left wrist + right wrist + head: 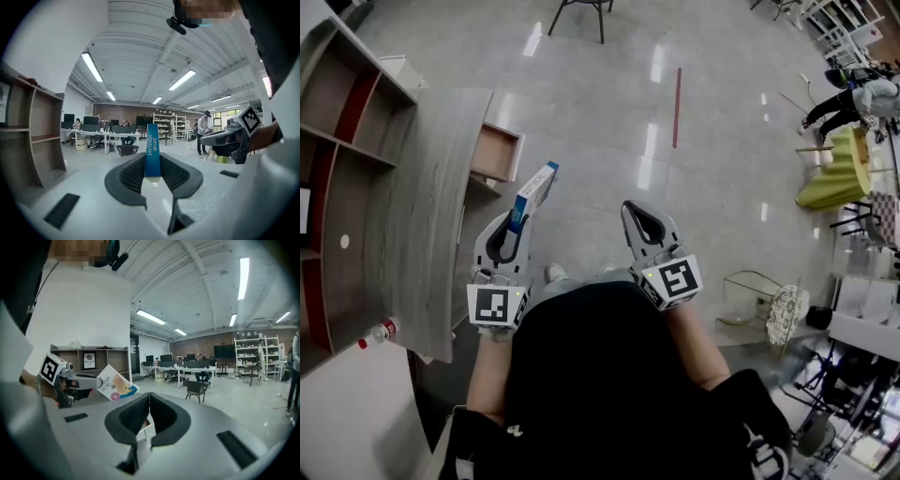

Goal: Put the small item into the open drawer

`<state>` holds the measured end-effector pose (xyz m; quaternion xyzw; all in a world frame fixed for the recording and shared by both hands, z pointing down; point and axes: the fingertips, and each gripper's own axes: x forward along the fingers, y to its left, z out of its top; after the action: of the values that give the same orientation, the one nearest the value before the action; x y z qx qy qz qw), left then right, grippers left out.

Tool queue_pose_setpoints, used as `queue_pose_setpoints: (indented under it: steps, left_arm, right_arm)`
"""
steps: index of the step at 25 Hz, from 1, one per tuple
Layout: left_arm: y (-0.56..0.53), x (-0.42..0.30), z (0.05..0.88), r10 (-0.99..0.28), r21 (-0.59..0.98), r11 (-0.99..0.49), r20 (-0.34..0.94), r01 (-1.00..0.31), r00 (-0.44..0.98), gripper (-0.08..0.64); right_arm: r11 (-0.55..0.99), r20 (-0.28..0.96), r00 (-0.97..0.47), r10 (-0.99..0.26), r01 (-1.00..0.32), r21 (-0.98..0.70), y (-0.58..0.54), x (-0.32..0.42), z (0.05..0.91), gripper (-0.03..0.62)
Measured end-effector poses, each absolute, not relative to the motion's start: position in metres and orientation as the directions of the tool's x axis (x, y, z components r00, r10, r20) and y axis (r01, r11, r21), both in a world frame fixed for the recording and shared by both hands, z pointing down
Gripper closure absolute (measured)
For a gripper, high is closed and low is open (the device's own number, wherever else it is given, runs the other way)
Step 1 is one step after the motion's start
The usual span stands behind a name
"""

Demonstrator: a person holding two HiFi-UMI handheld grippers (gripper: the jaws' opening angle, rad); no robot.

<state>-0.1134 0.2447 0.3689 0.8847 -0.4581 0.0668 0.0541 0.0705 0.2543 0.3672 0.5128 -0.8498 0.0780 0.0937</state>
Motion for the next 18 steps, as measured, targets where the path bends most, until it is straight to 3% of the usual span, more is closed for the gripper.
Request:
queue_pose_setpoints:
  steps: [10,18]
  left_arm:
    - [0.206,-0.144,0.402,-0.815,0.056,-0.534,0.23,-0.844,0.531,0.468]
    - [0.131,-0.134,0.425,-0.859,0.055,-0.416,0.304,-0.908,0.412,0.468]
  right_arm:
    - [0.43,0.28,-0.434,-0.856,-0.899,-0.081,0.208,0.063,0.39,0.58]
    - [0.529,0.311,-0.53,-0.789,-0.843,-0.096,0.104,0.082,0.404,0.58]
